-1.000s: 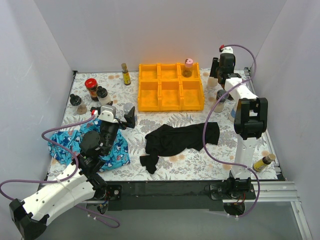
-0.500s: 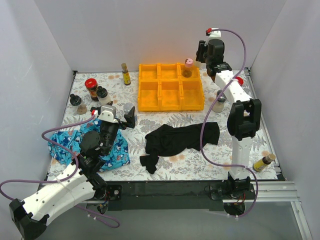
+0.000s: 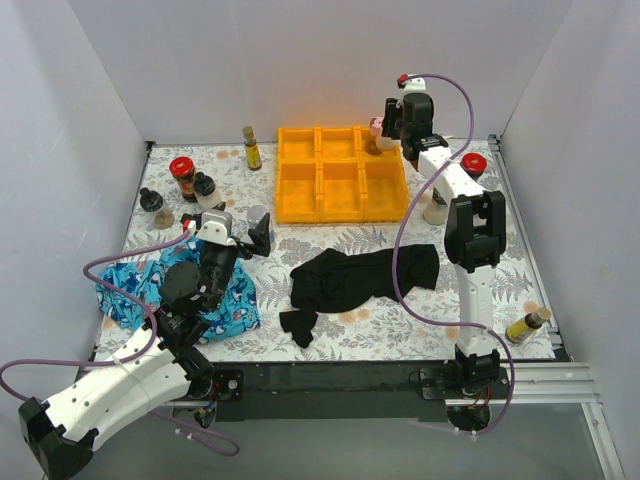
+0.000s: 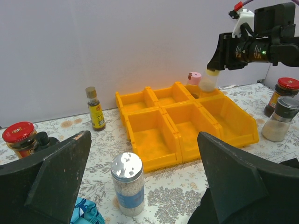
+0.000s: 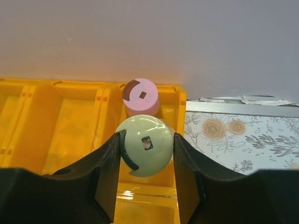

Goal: Organize the condiment bottles
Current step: Place the bottle in the storage box.

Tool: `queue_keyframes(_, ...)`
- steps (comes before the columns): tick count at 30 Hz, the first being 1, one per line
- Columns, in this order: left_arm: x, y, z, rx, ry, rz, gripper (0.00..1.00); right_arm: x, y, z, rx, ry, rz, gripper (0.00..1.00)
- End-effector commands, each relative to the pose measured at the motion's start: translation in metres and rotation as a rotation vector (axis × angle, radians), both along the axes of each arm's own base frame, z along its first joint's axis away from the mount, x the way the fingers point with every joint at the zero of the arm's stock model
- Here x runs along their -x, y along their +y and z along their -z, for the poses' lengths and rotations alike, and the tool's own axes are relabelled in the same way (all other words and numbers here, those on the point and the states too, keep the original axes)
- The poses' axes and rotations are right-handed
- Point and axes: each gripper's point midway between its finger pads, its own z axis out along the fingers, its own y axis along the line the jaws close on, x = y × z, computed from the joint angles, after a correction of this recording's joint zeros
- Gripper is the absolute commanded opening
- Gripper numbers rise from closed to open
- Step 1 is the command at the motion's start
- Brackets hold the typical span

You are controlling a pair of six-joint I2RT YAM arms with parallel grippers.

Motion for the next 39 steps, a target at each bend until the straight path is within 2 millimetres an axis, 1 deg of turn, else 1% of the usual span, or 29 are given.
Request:
queue_keyframes(1, 0.001, 0.000, -0.003, 0.004, -0.011, 0.000, 0.98, -0.018, 0.020, -0.026, -0.034, -0.120, -0.038, 0.11)
queue_keyframes(3, 0.000, 0.000, -0.002, 0.002, -0.012, -0.002, 0.98, -0.021, 0.021, -0.021, -0.034, -0.117, -0.033, 0.11)
queue_keyframes(4, 0.000, 0.001, -0.002, 0.000, -0.012, -0.004, 0.98, -0.022, 0.021, -0.015, -0.030, -0.108, -0.029, 0.11)
queue_keyframes(10, -0.001, 0.000, -0.001, -0.001, -0.010, -0.003, 0.98, -0.025, 0.028, 0.010, -0.025, -0.085, -0.024, 0.12)
queue_keyframes(15, 0.000, 0.000, -0.002, 0.001, -0.009, -0.002, 0.98, -0.026, 0.027, 0.026, -0.038, -0.066, -0.002, 0.17)
queue_keyframes(16, 0.000, 0.000, -0.001, -0.001, -0.010, -0.003, 0.98, -0.025, 0.028, 0.033, -0.038, -0.054, -0.004, 0.19)
queue_keyframes(17, 0.000, 0.000, -0.001, 0.001, -0.009, -0.002, 0.98, -0.025, 0.028, 0.034, -0.039, -0.052, -0.005, 0.23)
queue_keyframes(19, 0.000, 0.000, -0.002, 0.001, -0.011, -0.001, 0.98, -0.024, 0.027, 0.044, -0.040, -0.033, 0.002, 0.27)
queue_keyframes(20, 0.000, 0.000, -0.003, 0.000, -0.011, -0.001, 0.98, -0.024, 0.027, 0.047, -0.037, -0.031, 0.005, 0.32)
queue_keyframes(22, 0.000, -0.001, -0.003, 0.002, -0.012, 0.002, 0.98, -0.024, 0.027, 0.053, -0.033, -0.021, 0.004, 0.35)
queue_keyframes(25, 0.000, 0.000, -0.003, 0.002, -0.013, 0.002, 0.98, -0.023, 0.026, 0.062, -0.025, -0.007, 0.004, 0.45)
queue_keyframes(26, 0.001, 0.000, -0.004, 0.004, -0.015, 0.004, 0.98, -0.024, 0.026, 0.062, -0.028, -0.008, 0.004, 0.50)
queue_keyframes(28, 0.001, -0.001, -0.004, 0.003, -0.015, 0.005, 0.98, -0.023, 0.027, 0.061, -0.026, -0.008, -0.003, 0.54)
queue_keyframes(29, 0.001, -0.001, -0.003, 0.002, -0.014, 0.007, 0.98, -0.023, 0.026, 0.061, -0.026, -0.008, -0.001, 0.60)
queue_keyframes(33, 0.000, -0.001, -0.003, 0.001, -0.013, 0.002, 0.98, -0.022, 0.025, 0.052, -0.021, -0.020, 0.003, 0.66)
queue_keyframes(35, 0.000, 0.000, -0.002, -0.001, -0.011, -0.003, 0.98, -0.021, 0.025, 0.042, -0.018, -0.028, 0.003, 0.72)
queue_keyframes(36, 0.000, 0.001, -0.002, 0.000, -0.010, -0.007, 0.98, -0.020, 0.024, 0.038, -0.021, -0.031, 0.003, 0.72)
queue_keyframes(37, 0.000, 0.002, -0.002, 0.001, -0.011, -0.010, 0.98, -0.019, 0.024, 0.027, -0.023, -0.045, 0.004, 0.72)
queue_keyframes(39, -0.001, 0.003, 0.000, -0.002, -0.010, -0.015, 0.98, -0.015, 0.023, 0.017, -0.019, -0.046, 0.002, 0.76)
